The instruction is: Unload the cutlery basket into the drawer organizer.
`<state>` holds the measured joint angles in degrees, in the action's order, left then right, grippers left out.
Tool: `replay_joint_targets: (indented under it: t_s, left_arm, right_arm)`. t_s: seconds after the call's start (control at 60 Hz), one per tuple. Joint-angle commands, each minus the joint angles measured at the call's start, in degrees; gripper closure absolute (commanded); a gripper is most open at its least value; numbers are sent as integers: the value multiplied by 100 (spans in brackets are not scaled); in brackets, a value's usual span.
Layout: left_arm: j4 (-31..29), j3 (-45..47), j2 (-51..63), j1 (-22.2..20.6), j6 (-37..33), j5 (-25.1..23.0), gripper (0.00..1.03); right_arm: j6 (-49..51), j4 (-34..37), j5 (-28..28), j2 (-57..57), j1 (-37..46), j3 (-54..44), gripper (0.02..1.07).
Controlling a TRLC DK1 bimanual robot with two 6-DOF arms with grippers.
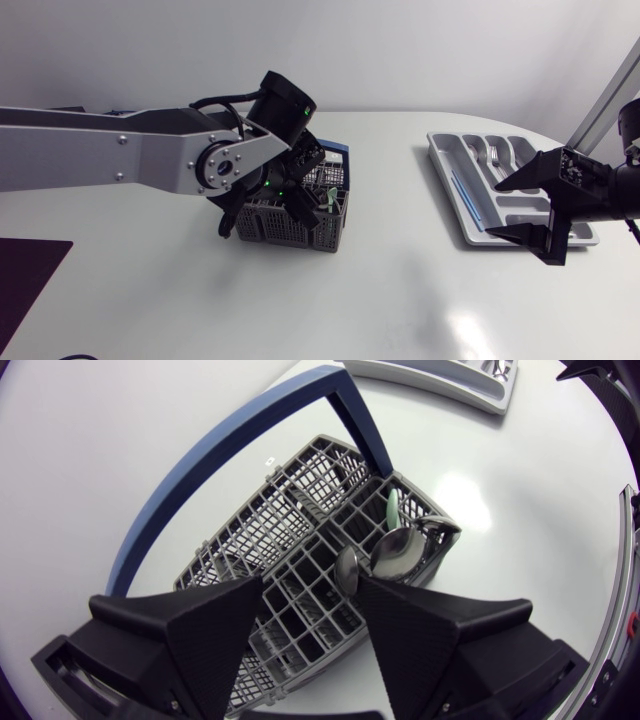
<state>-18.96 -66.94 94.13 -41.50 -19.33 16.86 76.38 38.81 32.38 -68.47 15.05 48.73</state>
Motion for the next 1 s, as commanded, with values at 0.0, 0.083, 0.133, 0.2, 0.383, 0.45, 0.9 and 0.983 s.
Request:
replay_joint_targets:
  t_s: [0.0,0.083,0.133,0.2,0.383,0.45,0.9,0.983]
  left_arm:
    - [77,137,106,-43,-71,54,39]
    - [103,137,123,-43,-62,63,39]
    - [121,128,132,-43,-62,72,39]
    - [138,137,132,-52,-62,80,44]
    - [182,181,211,-60,-44,80,44]
    - [191,190,229,-69,-44,80,46]
    - [367,260,238,-69,17,80,78]
    - [384,278,220,-60,26,80,80]
  right_arm:
    - [-97,-14,40,44,-46,-136,7]
    - [-106,-22,40,62,-63,-162,7]
    - [-106,-22,40,62,-72,-171,7]
    - [-106,-22,40,79,-81,-171,7]
    - [-106,-22,40,88,-90,-180,7]
    - [-106,-22,40,97,-99,-197,7]
    - [-150,-31,40,123,-143,-224,7]
    - [-150,-40,40,123,-143,-232,7]
